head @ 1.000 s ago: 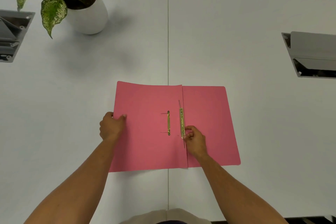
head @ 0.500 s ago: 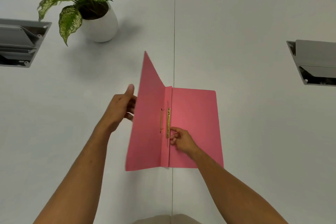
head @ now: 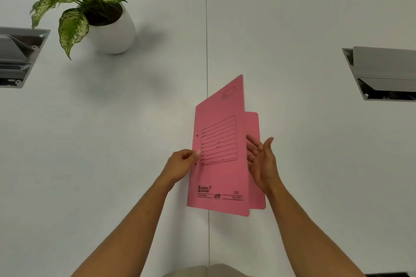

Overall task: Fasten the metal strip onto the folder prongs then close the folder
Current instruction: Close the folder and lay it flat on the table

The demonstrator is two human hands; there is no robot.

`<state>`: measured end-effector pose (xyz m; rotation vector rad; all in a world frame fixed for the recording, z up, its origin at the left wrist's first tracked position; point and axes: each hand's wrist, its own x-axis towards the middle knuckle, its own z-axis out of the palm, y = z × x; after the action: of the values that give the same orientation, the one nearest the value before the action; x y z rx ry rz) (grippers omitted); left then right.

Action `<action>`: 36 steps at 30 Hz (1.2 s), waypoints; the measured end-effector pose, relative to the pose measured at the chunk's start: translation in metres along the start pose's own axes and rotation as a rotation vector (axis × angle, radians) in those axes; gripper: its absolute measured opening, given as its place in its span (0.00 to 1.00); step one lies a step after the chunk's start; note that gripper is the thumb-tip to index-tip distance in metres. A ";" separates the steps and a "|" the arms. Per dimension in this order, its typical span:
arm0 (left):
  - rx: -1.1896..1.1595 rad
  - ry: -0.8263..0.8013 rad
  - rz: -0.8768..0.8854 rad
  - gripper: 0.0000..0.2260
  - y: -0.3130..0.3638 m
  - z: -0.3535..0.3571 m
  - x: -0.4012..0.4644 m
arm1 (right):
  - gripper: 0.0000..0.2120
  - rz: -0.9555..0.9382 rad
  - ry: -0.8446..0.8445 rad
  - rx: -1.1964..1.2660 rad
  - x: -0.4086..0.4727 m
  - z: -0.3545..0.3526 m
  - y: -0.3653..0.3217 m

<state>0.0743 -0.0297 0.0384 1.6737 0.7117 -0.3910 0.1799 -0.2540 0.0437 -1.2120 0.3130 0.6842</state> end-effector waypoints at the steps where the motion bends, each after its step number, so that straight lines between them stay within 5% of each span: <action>1: 0.016 0.039 -0.045 0.24 -0.006 0.003 0.002 | 0.39 -0.007 -0.027 0.024 -0.002 -0.006 -0.003; 5: -0.006 0.152 -0.161 0.27 -0.024 0.009 0.006 | 0.30 -0.081 -0.030 -0.049 -0.010 -0.020 -0.012; 10: -0.045 0.178 -0.186 0.24 -0.030 0.013 0.004 | 0.07 -0.199 0.297 -0.332 -0.005 -0.030 0.001; 16: -0.092 0.188 -0.242 0.22 -0.040 0.007 0.005 | 0.16 -0.160 0.238 -0.684 0.000 -0.029 0.028; 20: -0.080 0.183 -0.275 0.13 -0.044 0.003 0.007 | 0.30 -0.122 0.235 -0.797 0.005 -0.021 0.046; 27: -0.170 0.261 -0.246 0.10 -0.045 0.003 0.002 | 0.39 -0.119 0.268 -0.969 0.002 -0.019 0.064; 36: -0.271 0.162 -0.150 0.16 -0.041 -0.009 -0.013 | 0.26 -0.038 0.208 -0.466 -0.004 -0.022 0.062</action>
<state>0.0369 -0.0198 0.0168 1.4102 0.9705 -0.2521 0.1401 -0.2639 -0.0081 -1.7354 0.3108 0.6162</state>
